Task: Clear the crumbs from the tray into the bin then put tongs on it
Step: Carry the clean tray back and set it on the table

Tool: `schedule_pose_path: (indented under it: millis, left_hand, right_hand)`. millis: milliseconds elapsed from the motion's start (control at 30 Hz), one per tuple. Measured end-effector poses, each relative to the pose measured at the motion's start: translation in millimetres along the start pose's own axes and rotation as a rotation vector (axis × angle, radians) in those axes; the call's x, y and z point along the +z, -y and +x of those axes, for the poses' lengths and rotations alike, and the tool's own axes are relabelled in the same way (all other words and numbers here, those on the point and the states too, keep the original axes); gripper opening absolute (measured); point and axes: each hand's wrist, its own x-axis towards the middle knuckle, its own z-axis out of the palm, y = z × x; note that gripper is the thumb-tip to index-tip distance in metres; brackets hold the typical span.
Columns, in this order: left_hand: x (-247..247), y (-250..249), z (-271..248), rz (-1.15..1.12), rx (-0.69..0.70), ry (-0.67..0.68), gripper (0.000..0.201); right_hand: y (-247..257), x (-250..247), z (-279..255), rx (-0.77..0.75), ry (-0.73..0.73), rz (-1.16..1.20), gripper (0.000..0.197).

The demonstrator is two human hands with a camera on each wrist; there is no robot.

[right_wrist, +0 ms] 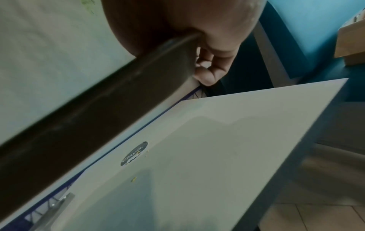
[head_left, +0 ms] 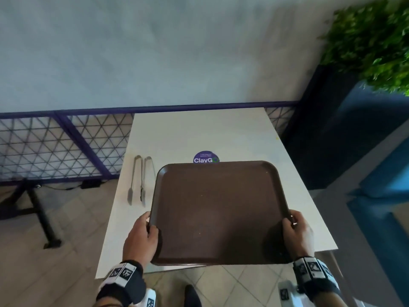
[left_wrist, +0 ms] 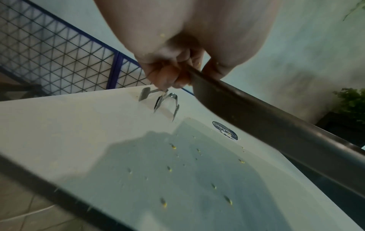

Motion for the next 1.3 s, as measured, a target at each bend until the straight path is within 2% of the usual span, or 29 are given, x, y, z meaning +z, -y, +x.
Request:
schedule_pose_path:
  millis: [233,500,700,833,1033,1300]
  left_hand:
    - [11.8,-20.1,74.3,0.085,-0.041,0.085,0.043]
    - [37.6,-52.8,150.0,0.267,-0.092,0.099,0.034]
    - [57.6,-74.7,190.8,0.385,-0.177,0.098,0.033]
    - [71.7,-88.3,209.6,0.426,-0.238,0.112,0.034]
    - [87.6,-95.2,226.9,0.453,-0.299,0.104,0.037]
    - [94.9,-87.8,235.9,0.465,-0.301,0.093,0.035]
  right_hand:
    - [12.0,26.5,63.8,0.031,0.117,-0.065,0.026]
    - [33.5,55.9,149.8,0.112,0.298,-0.153,0.017]
    - [38.7,91.6,223.2,0.105,0.416,-0.283,0.007]
    - [37.1,115.2,263.9,0.086,0.456,-0.372,0.008]
    - [32.1,141.1,295.2,0.091,0.498,-0.457,0.014]
    - [35.6,147.9,298.9,0.112,0.507,-0.479,0.014]
